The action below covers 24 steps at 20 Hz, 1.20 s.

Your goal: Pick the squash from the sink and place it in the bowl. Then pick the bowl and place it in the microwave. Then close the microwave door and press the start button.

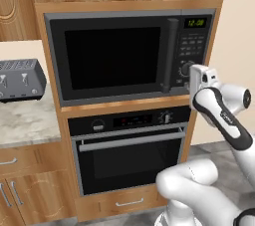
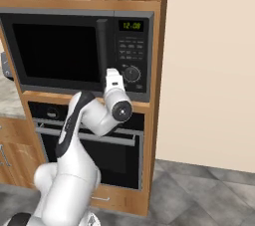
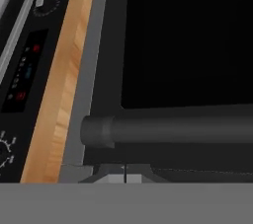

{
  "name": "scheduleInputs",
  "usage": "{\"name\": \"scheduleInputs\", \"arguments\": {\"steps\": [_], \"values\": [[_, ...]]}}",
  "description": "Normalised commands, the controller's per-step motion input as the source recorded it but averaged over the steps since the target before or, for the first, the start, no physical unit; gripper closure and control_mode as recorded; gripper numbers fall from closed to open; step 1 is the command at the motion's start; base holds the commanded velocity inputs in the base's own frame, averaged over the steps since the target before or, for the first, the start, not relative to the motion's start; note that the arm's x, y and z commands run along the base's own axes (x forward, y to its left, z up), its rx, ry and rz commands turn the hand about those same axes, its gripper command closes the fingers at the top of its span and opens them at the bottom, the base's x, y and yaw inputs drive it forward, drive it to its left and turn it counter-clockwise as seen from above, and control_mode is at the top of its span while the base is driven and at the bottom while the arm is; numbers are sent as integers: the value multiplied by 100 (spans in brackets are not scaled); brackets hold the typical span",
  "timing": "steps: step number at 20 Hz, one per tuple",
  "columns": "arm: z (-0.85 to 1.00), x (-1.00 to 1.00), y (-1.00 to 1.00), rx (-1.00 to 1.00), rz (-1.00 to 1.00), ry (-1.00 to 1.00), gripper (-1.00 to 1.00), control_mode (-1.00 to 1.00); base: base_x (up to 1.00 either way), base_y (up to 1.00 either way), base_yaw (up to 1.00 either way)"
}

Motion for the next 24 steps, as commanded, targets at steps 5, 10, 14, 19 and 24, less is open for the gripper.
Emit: {"name": "scheduleInputs", "arguments": {"steps": [5,10,14,19,24], "values": [[-32,30,-8,8,0,0,100,-100,0,0,0],[-9,33,-4,7,0,-2,100,-100,0,0,0],[0,39,0,4,0,-5,100,-100,0,0,0],[-5,23,-14,3,0,-7,100,-100,0,0,0],[-11,28,-14,2,0,-7,100,-100,0,0,0]]}}
